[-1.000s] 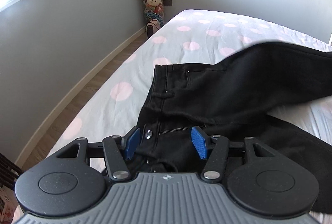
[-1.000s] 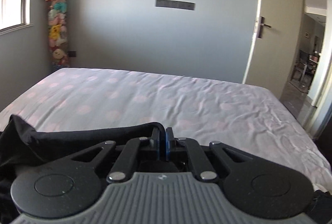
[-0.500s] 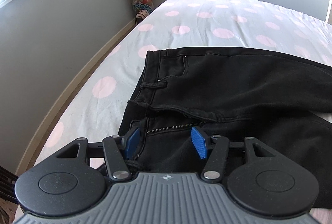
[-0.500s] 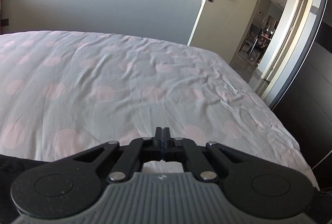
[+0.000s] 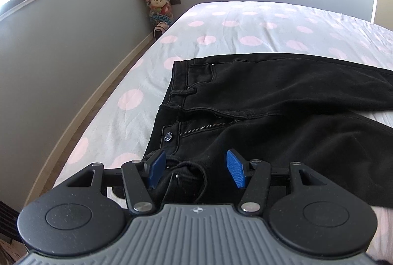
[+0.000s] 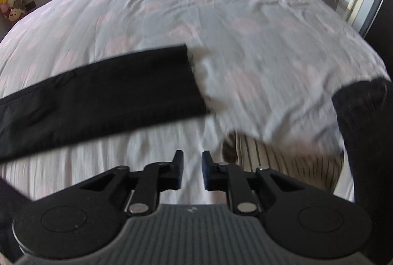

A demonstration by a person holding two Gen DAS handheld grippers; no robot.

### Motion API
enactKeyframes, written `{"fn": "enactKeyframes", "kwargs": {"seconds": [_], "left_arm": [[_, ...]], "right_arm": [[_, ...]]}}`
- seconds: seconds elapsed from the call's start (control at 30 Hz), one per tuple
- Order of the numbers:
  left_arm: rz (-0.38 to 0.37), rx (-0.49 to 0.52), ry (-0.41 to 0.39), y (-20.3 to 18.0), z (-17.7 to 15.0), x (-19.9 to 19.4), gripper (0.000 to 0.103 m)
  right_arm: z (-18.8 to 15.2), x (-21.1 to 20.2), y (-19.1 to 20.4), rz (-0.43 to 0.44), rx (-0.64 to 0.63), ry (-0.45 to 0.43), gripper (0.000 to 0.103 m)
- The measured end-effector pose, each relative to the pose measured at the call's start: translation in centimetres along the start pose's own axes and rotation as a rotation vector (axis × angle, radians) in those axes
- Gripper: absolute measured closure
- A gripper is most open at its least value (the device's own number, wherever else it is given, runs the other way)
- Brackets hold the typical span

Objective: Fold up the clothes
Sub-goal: 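Lower the jeans onto the bed and open the right gripper, left gripper holding waistband, then grasp the jeans leg hem with the right gripper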

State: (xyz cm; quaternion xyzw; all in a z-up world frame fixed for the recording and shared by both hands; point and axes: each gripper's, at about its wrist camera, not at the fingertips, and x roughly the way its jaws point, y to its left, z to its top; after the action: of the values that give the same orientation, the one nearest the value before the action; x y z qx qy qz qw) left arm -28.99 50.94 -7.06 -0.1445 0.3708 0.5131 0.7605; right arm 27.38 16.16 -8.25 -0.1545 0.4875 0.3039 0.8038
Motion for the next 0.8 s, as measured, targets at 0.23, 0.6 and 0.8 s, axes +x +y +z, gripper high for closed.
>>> {"fn": "enactKeyframes", "kwargs": {"seconds": [0.23,0.6,0.8], "left_arm": [[-0.022,-0.005,-0.024,0.0,-1.4,-3.3,0.038],[-0.03,0.019,-0.056,-0.9,-3.1,-7.5,0.038],[-0.02,0.037,-0.059,-1.3,-3.5,-8.7,0.038]], "right_arm": [[-11.6,-2.6,-3.1,0.036,0.105,0.203,0.059],[-18.2,-1.8,-6.8,0.04,0.209,0.374,0.049],[-18.0,-0.8,-5.4,0.067,0.142,0.39,0.071]]}}
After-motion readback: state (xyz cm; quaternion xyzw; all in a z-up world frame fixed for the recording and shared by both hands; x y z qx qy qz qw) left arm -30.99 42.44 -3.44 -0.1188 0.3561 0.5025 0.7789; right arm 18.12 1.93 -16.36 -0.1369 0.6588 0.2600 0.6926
